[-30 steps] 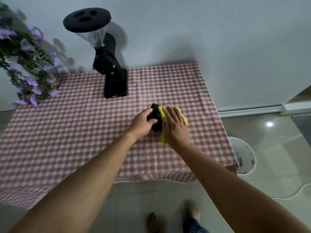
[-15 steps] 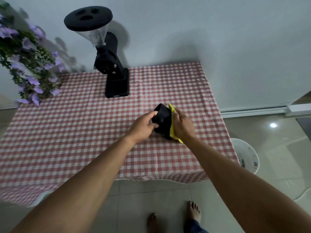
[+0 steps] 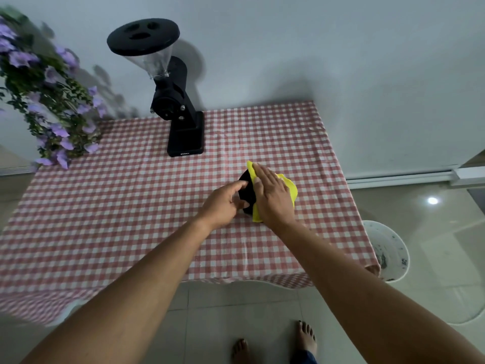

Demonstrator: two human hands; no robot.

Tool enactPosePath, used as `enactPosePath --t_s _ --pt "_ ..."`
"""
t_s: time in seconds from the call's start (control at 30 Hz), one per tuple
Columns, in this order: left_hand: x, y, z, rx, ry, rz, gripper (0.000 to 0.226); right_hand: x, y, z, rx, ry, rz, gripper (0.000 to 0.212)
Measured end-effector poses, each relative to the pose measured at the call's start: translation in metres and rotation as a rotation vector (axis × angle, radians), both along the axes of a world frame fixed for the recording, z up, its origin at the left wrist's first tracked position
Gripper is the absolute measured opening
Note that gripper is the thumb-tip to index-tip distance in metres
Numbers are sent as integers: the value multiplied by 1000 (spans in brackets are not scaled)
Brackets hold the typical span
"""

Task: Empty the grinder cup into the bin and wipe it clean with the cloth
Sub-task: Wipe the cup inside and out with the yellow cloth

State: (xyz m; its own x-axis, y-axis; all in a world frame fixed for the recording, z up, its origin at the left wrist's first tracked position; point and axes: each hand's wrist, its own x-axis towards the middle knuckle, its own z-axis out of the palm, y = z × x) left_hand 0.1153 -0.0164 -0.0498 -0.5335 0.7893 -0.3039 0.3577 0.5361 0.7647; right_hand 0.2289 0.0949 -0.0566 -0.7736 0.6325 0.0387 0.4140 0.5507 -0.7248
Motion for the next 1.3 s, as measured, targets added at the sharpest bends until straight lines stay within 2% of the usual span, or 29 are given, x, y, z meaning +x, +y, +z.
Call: enactPosePath --t_s 0.1,0.2,0.27,0.33,0.37,0.43,0.5,0.63,0.73,0.8,0.87,0.93,1.03,1.07,1.2,1.3 --pt "0 -4 -1 -6 -40 28 54 -1 9 -4 -10 -28 -13 48" --pt "0 -5 5 -29 -63 30 59 9 22 -7 -182 -121 -163 49" --pt "1 -4 13 -42 -139 46 64 15 20 -10 -293 -117 -218 48" --pt "4 -2 18 -39 -156 89 68 17 12 -9 -296 -89 -229 46" --pt "5 0 19 -33 -122 109 64 16 8 -9 -281 -77 -243 46" --pt "9 2 19 4 -77 178 37 16 6 -9 -255 -88 -300 46" --pt "12 3 17 68 -89 239 20 17 8 -6 -284 -74 -408 47" --pt "16 1 15 171 -60 312 17 16 11 11 -329 191 -569 45" --pt "18 5 12 184 -87 370 18 9 -2 16 -212 268 -389 46" --pt "20 9 10 155 -67 370 21 3 -14 4 -72 161 -150 48" --pt "19 9 7 160 -55 378 23 1 -19 -11 36 24 -16 50" --pt "18 5 4 168 -57 380 23 0 -10 -23 -3 -1 -36 51" --pt "16 0 1 167 -48 355 22 0 10 -30 -234 -34 -227 52" --pt "15 0 1 167 -44 343 21 -2 11 -28 -246 -55 -228 53" --pt "10 0 2 154 -38 301 23 -10 -14 -10 61 -66 32 54" --pt "7 -8 -1 178 -71 311 21 -12 -2 -16 25 -30 31 52"
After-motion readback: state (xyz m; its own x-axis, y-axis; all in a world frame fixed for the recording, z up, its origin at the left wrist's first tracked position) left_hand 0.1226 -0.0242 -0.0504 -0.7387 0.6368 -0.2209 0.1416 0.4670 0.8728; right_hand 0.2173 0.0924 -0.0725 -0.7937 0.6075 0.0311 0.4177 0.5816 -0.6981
